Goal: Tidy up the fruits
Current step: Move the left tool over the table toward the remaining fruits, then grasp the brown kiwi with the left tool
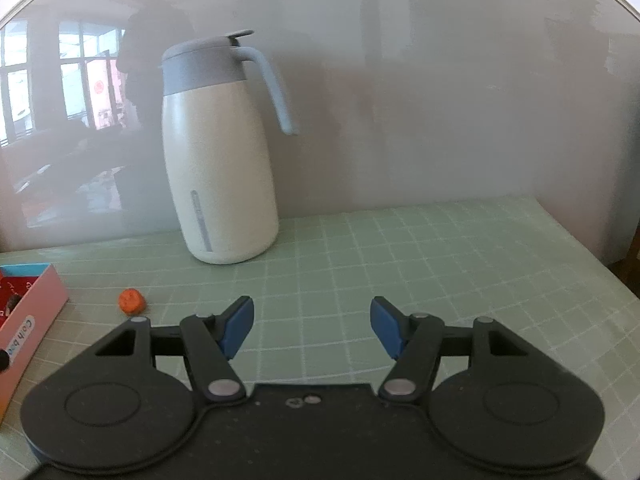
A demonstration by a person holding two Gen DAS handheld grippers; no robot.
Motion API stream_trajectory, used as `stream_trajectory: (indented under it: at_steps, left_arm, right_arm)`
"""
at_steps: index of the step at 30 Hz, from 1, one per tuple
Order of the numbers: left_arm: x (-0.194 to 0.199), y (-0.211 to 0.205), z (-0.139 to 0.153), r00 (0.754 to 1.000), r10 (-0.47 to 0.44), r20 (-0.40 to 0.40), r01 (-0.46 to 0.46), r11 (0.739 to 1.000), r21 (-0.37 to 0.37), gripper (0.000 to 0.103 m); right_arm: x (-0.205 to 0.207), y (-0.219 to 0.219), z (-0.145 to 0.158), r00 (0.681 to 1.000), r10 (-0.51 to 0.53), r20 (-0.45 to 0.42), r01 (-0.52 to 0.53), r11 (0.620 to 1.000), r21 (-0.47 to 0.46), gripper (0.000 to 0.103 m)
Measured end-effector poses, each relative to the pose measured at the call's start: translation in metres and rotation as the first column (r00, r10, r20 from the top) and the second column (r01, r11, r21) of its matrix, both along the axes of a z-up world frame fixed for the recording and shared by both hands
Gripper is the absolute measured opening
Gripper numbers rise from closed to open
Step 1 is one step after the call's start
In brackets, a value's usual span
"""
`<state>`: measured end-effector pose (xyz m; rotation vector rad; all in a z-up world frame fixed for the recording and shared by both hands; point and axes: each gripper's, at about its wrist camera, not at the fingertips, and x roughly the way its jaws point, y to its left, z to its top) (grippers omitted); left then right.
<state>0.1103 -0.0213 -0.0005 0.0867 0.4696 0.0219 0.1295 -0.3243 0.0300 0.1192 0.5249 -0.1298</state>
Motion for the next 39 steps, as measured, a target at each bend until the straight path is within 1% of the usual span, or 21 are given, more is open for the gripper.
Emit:
stream_trajectory:
  at_steps: [1, 2, 3, 4, 6, 11, 18, 25, 28, 29, 31, 32, 34, 35, 37, 38, 39]
  left_arm:
    - [0.0, -0.006, -0.001, 1.0, -0.018, -0.006, 0.018, 1.0, -0.008, 0.062]
    - [0.0, -0.012, -0.003, 1.0, -0.028, -0.009, 0.028, 1.0, -0.012, 0.07]
    - [-0.002, -0.017, -0.004, 0.999, -0.04, -0.01, 0.04, 0.999, -0.015, 0.082]
    - [-0.004, -0.025, -0.005, 0.998, -0.058, -0.005, 0.058, 0.998, -0.017, 0.085]
    - [-0.007, -0.039, -0.005, 0.996, -0.089, 0.004, 0.089, 0.996, -0.008, 0.086]
    - [-0.01, -0.07, -0.011, 0.987, -0.163, -0.018, 0.163, 0.987, 0.002, 0.086]
    - [-0.006, -0.099, -0.021, 0.97, -0.234, -0.068, 0.234, 0.972, -0.019, 0.086]
    - [0.005, -0.107, -0.027, 0.962, -0.248, -0.116, 0.242, 0.968, -0.064, 0.086]
    - [0.007, -0.109, -0.029, 0.961, -0.249, -0.122, 0.243, 0.968, -0.066, 0.085]
    - [0.006, -0.11, -0.029, 0.96, -0.251, -0.122, 0.245, 0.967, -0.064, 0.083]
    - [0.007, -0.113, -0.03, 0.957, -0.259, -0.129, 0.253, 0.966, -0.059, 0.069]
    - [0.008, -0.115, -0.031, 0.957, -0.259, -0.134, 0.254, 0.966, -0.053, 0.067]
    - [0.009, -0.117, -0.033, 0.953, -0.265, -0.146, 0.259, 0.964, -0.053, 0.059]
    - [0.009, -0.117, -0.033, 0.953, -0.263, -0.15, 0.258, 0.965, -0.052, 0.049]
    - [0.011, -0.118, -0.033, 0.951, -0.266, -0.159, 0.26, 0.964, -0.057, 0.033]
    - [0.011, -0.117, -0.033, 0.951, -0.264, -0.16, 0.257, 0.964, -0.059, 0.028]
    - [0.012, -0.117, -0.032, 0.952, -0.261, -0.159, 0.255, 0.965, -0.06, 0.027]
  right_arm:
    - [-0.001, -0.004, 0.0, 1.0, -0.002, -0.001, 0.002, 1.0, 0.001, 0.064]
    - [-0.002, -0.006, -0.001, 1.0, -0.007, -0.002, 0.007, 1.0, 0.001, 0.064]
    - [-0.002, -0.009, -0.001, 1.0, -0.011, -0.003, 0.011, 1.0, 0.002, 0.064]
    - [-0.002, -0.012, -0.001, 1.0, -0.014, -0.005, 0.014, 1.0, 0.004, 0.064]
    - [-0.003, -0.016, -0.002, 1.0, -0.021, -0.007, 0.021, 1.0, 0.003, 0.064]
    - [-0.006, -0.028, -0.005, 0.999, -0.041, -0.012, 0.041, 0.999, 0.003, 0.064]
    - [-0.011, -0.046, -0.008, 0.998, -0.066, -0.018, 0.067, 0.998, 0.013, 0.064]
    - [-0.014, -0.055, -0.009, 0.997, -0.077, -0.019, 0.078, 0.997, 0.016, 0.064]
    - [-0.015, -0.057, -0.01, 0.996, -0.081, -0.023, 0.082, 0.997, 0.015, 0.064]
    - [-0.015, -0.057, -0.011, 0.996, -0.082, -0.024, 0.082, 0.997, 0.014, 0.064]
    - [-0.015, -0.058, -0.013, 0.996, -0.083, -0.028, 0.084, 0.996, 0.011, 0.064]
    - [-0.015, -0.058, -0.013, 0.996, -0.085, -0.03, 0.085, 0.996, 0.01, 0.064]
    - [-0.015, -0.059, -0.014, 0.996, -0.085, -0.031, 0.085, 0.996, 0.008, 0.064]
    - [-0.015, -0.059, -0.015, 0.996, -0.085, -0.031, 0.086, 0.996, 0.006, 0.064]
    - [-0.014, -0.059, -0.016, 0.996, -0.085, -0.035, 0.085, 0.996, 0.005, 0.064]
    - [-0.013, -0.059, -0.016, 0.996, -0.084, -0.035, 0.084, 0.996, 0.005, 0.064]
    - [-0.012, -0.058, -0.016, 0.996, -0.084, -0.036, 0.084, 0.996, 0.004, 0.064]
